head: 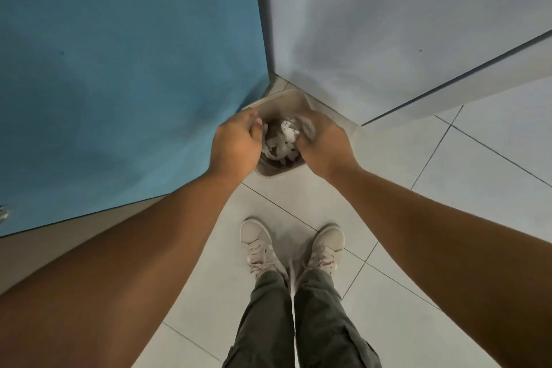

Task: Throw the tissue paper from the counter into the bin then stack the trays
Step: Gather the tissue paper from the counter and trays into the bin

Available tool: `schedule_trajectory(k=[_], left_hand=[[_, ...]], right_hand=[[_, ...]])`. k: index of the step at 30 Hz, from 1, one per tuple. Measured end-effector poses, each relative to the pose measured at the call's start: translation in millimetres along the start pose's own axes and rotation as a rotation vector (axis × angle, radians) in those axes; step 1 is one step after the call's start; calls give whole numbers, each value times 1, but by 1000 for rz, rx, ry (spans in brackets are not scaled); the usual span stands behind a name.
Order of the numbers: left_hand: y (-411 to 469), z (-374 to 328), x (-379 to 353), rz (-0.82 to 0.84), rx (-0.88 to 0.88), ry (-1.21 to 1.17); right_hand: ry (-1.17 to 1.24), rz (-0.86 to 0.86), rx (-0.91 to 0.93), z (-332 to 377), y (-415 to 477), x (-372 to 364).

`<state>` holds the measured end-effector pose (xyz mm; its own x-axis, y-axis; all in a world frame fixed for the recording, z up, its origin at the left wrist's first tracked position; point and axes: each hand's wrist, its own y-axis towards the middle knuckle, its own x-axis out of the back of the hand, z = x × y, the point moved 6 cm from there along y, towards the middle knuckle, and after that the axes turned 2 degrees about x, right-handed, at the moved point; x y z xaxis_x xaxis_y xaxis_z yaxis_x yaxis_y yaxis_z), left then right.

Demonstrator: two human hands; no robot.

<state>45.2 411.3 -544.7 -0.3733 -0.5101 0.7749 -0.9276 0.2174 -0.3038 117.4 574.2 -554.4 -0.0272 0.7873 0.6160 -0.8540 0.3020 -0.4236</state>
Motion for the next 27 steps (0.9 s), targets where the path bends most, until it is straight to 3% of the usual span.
schedule_trajectory(k=[12, 18, 27], left_hand=[[-96, -182, 161, -128, -225, 51], [-152, -258, 265, -243, -321, 62], [-207, -287, 400, -512, -350, 44]], right_hand=[[19, -69, 268, 158, -117, 192], [-23, -144, 486, 252, -172, 276], [5, -187, 785, 381, -224, 326]])
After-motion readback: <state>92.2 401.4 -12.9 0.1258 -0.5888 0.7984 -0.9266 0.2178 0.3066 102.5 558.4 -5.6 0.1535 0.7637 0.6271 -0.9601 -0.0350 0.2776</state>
